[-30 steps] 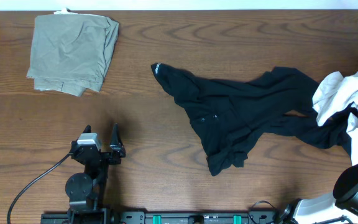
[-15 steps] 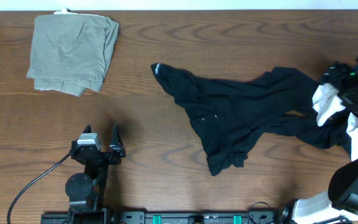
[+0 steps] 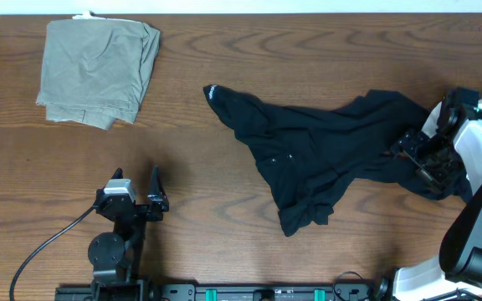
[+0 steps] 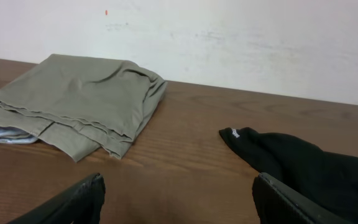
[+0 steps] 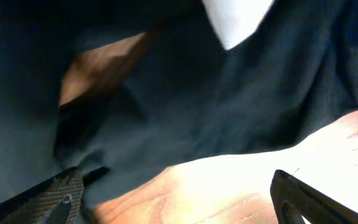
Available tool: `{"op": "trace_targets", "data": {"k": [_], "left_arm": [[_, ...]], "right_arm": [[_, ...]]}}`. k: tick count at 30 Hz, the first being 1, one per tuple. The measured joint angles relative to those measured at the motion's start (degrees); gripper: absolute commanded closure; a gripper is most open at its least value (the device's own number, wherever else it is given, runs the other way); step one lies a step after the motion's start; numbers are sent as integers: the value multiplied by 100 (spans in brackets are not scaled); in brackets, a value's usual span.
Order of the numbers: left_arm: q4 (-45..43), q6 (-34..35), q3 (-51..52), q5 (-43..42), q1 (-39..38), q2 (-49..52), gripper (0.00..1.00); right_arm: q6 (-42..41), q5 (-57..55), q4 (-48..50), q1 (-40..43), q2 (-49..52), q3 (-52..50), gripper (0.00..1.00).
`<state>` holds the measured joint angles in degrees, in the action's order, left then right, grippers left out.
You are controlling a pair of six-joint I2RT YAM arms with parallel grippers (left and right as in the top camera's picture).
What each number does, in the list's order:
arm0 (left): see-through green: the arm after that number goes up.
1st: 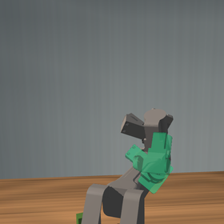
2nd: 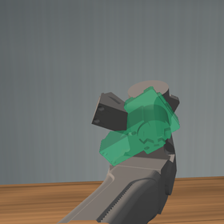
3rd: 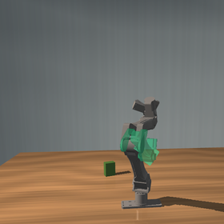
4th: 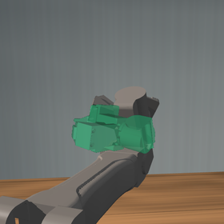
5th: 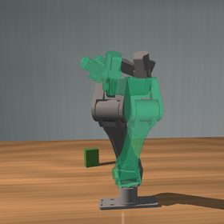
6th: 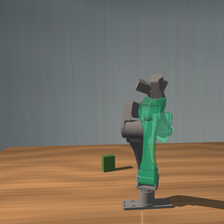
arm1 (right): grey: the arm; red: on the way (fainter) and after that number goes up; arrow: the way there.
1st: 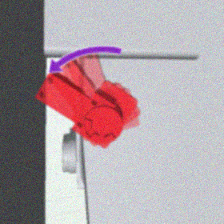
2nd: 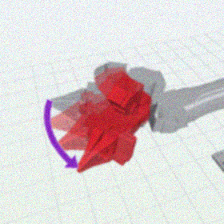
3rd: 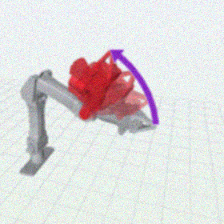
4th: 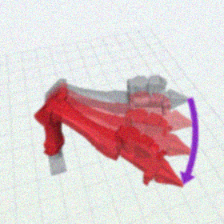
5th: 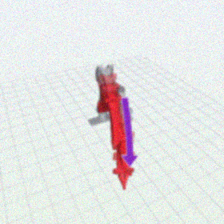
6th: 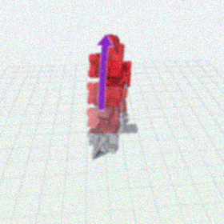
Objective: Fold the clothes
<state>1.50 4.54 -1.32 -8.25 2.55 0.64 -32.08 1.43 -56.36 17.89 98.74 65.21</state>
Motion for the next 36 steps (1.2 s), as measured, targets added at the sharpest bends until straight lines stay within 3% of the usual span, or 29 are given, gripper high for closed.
{"op": "trace_targets", "data": {"k": [5,14,23,24,27,29,34,36], "left_arm": [[0,0,0,0,0,0,22],[0,0,0,0,0,0,22],[0,0,0,0,0,0,22],[0,0,0,0,0,0,22],[0,0,0,0,0,0,22],[0,0,0,0,0,0,22],[0,0,0,0,0,0,22],[0,0,0,0,0,0,22]], "right_arm": [[-164,-411,323,0,-2,-197,11],[-297,-901,1104,0,0,-778,30],[-289,-1067,1231,7,0,-844,59],[-293,-1082,1228,20,0,-844,57],[-317,-1152,1224,79,-2,-848,21],[-326,-1176,1228,129,0,-883,11],[-289,-1204,1362,138,0,-1084,9],[-289,-1200,1469,140,-2,-1150,13]]}}
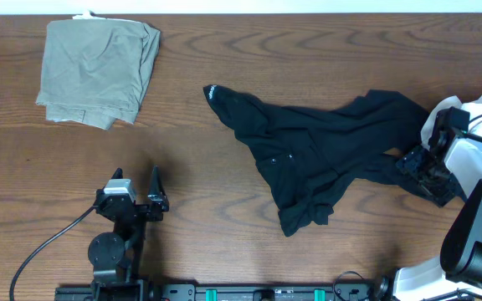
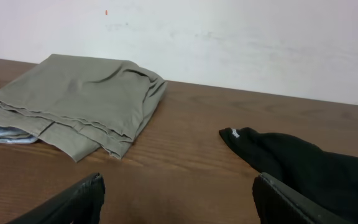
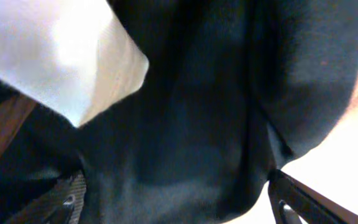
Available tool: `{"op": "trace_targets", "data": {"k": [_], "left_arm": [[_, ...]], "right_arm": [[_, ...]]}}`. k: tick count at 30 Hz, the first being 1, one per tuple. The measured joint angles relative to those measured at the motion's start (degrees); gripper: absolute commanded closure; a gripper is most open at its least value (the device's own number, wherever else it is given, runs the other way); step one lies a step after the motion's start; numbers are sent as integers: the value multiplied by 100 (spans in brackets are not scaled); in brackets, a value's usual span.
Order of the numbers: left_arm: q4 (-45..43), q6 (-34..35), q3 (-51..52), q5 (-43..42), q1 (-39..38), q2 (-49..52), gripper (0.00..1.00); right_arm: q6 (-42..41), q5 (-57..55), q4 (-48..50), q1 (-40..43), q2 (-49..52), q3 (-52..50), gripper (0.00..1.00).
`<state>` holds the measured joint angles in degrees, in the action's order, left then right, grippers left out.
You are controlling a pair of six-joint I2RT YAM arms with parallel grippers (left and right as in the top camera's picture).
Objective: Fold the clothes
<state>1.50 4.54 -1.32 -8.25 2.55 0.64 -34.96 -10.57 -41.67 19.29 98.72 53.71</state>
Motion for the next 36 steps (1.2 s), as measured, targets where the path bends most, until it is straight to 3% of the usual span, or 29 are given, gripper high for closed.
{"op": "trace_targets", "data": {"k": [11,18,24,36], "left_arm": [[0,0,0,0,0,0,22],[0,0,0,0,0,0,22],[0,0,0,0,0,0,22],[0,0,0,0,0,0,22]], "right_arm": [[15,37,341,0,-44,-162,99],[-4,188,-503,15,-44,568,99],[308,1069,-975,13,-297,1661,99],[461,2573,-809,-127,-1593,2179,98]]}}
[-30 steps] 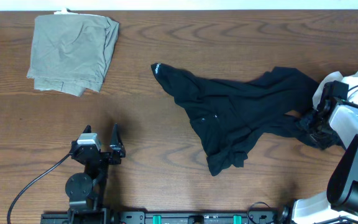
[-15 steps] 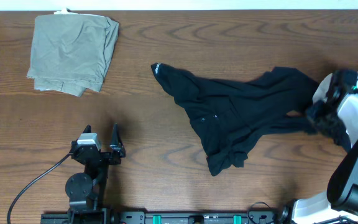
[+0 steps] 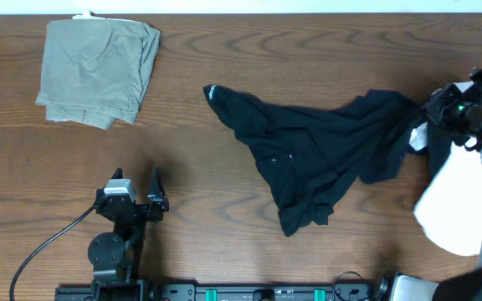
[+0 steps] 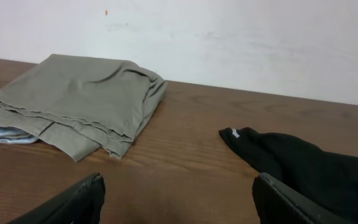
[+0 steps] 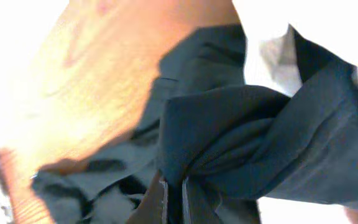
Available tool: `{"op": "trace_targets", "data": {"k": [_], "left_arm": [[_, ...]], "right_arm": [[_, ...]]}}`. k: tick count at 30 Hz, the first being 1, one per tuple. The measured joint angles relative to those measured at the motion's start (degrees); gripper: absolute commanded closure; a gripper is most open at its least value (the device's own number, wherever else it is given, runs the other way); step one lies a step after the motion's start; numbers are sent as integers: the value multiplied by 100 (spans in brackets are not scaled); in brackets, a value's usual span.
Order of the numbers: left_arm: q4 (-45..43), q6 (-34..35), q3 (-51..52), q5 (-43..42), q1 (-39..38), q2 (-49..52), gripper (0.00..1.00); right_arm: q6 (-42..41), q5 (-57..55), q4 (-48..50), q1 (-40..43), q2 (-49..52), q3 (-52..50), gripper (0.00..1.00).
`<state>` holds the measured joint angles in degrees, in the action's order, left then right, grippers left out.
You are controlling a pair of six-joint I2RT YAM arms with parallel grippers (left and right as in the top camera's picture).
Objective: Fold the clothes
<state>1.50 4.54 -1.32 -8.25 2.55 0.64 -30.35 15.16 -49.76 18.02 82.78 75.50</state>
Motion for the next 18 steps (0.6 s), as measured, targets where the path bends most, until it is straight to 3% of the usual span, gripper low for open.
{"op": "trace_targets", "data": {"k": [5,10,18], "left_arm": [[0,0,0,0,0,0,22],[0,0,0,0,0,0,22],[0,0,0,0,0,0,22]], "right_arm": [[-2,-289,-72,0,-579,116,98],[-87,-1499,-343,61,-1054,157,98],[-122,-2669,-339,793,-1161,160,99]]}}
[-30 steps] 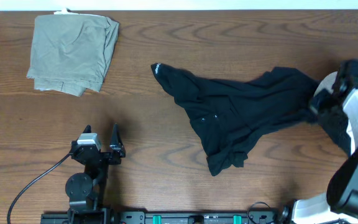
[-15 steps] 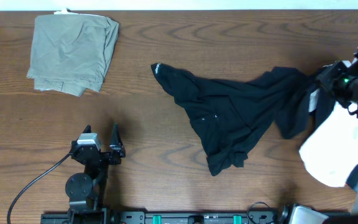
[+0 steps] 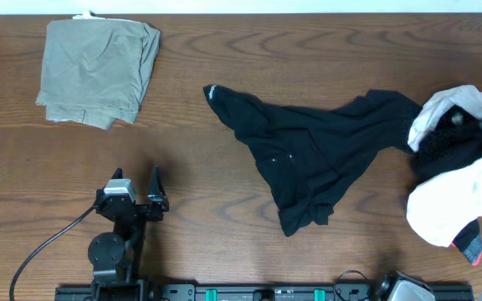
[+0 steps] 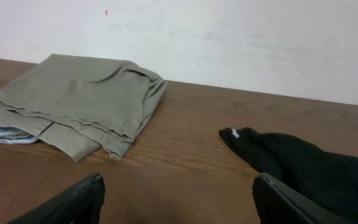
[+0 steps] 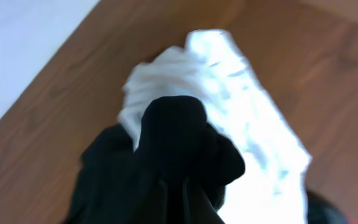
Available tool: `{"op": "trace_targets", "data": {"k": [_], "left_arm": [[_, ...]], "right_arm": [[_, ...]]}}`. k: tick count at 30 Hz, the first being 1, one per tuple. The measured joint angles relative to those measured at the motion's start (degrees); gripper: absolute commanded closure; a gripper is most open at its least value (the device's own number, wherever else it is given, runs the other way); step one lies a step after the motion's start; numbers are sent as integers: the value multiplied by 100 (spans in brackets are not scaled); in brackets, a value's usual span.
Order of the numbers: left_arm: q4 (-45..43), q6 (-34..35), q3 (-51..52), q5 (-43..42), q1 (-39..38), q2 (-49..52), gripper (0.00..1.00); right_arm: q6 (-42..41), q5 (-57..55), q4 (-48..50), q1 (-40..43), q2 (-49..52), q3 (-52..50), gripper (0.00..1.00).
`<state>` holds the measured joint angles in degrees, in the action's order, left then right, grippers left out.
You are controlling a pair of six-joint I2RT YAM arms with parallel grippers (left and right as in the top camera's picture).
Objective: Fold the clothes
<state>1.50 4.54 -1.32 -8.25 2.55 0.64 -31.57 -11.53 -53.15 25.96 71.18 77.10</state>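
Observation:
A black garment (image 3: 308, 146) lies crumpled across the middle of the table, its left tip (image 4: 232, 132) flat on the wood. My right gripper (image 3: 446, 125) is raised above the right edge and shut on the garment's right end (image 5: 179, 137), which bunches over the fingers and hides them. White fabric (image 5: 229, 93) hangs with that bunch; I cannot tell whether it belongs to the garment. My left gripper (image 4: 176, 211) rests low at the front left, open and holding nothing, far from the black cloth.
A folded khaki garment (image 3: 99, 71) lies at the back left corner, also seen past the left fingers (image 4: 73, 102). A pale wall runs behind the table's far edge. Bare wood lies between the two garments and along the front.
My right gripper has risen higher with the black cloth's right end. The lower right lobe has come off the table and more white fabric shows. The left arm is unchanged.
My right gripper was first down at the garment's right end with its fingers apart over the cloth, and still so a moment later. Then it was shut on a bunch of black cloth, lifted off the wood, and now holds it higher. The left arm stayed parked.

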Motion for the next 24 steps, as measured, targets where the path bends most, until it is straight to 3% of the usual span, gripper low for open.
{"op": "trace_targets", "data": {"k": [7,8,9,10,11,12,15,20,24], "left_arm": [[0,0,0,0,0,0,22],[0,0,0,0,0,0,22],[0,0,0,0,0,0,22],[0,0,0,0,0,0,22],[0,0,0,0,0,0,22],[0,0,0,-2,0,0,22],[0,0,0,0,0,0,22],[0,0,0,0,0,0,22],[0,0,0,0,0,0,22]], "right_arm": [[-2,-229,138,651,621,15,98],[-2,-243,129,723,769,15,93],[-20,-254,103,780,942,17,82],[-52,-275,66,809,1075,20,64],[-63,-295,28,826,1196,20,37],[-31,-282,0,826,1338,20,27],[44,-52,22,789,1600,20,14],[328,424,138,424,1705,20,9],[765,949,262,-39,1705,20,24]]}}
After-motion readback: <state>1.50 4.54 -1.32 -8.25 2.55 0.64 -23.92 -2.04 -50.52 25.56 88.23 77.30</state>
